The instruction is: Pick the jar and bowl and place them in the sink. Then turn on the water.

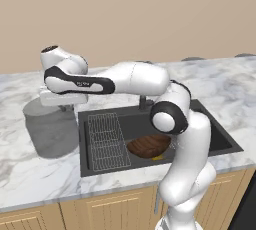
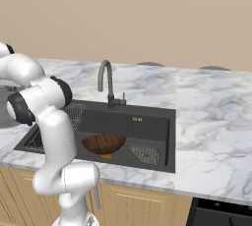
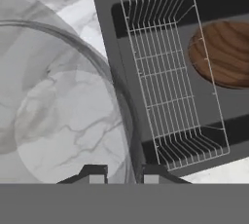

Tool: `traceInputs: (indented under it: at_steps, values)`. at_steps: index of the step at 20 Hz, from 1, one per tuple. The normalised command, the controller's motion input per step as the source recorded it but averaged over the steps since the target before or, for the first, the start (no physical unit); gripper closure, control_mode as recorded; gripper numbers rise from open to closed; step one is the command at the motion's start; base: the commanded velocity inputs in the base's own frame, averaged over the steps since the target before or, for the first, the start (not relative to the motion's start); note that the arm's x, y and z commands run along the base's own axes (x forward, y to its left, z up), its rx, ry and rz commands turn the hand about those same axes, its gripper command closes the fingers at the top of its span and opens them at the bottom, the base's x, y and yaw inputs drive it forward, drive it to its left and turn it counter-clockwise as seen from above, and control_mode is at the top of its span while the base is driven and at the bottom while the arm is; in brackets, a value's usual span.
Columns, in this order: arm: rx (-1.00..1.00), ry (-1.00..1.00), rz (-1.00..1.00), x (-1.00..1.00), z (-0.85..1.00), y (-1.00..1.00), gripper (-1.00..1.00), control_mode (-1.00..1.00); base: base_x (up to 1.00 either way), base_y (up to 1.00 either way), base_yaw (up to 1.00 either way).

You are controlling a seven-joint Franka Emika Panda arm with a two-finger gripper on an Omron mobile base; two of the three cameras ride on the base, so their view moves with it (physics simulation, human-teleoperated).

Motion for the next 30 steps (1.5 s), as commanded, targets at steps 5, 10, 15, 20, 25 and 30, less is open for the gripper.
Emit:
traceInputs:
  at_steps: [5,10,15,20,25,30]
  values:
    - [0.12,-0.03,-0.20,0.02,0.51,-0.67,1.00,-1.00,0.00,0.00,0.00]
    - [0.21,-0.14,-0.20,-0.01,0.37,-0.81,1.00,-1.00,0.00,0.00,0.00]
    - [0.17,-0.15,-0.15,-0.20,0.32,-0.85,1.00,-1.00,0.00,0.00,0.00]
    - [0.04,-0.07,-0.09,-0.40,0.10,-0.69,1.00,-1.00,0.00,0.00,0.00]
    - [0.00,-0.01,-0.08,-0.47,0.24,-0.53,1.00,-1.00,0.00,0.00,0.00]
    - [0.00,0.00,-0.12,-0.18,0.28,-0.52,1.00,-1.00,0.00,0.00,0.00]
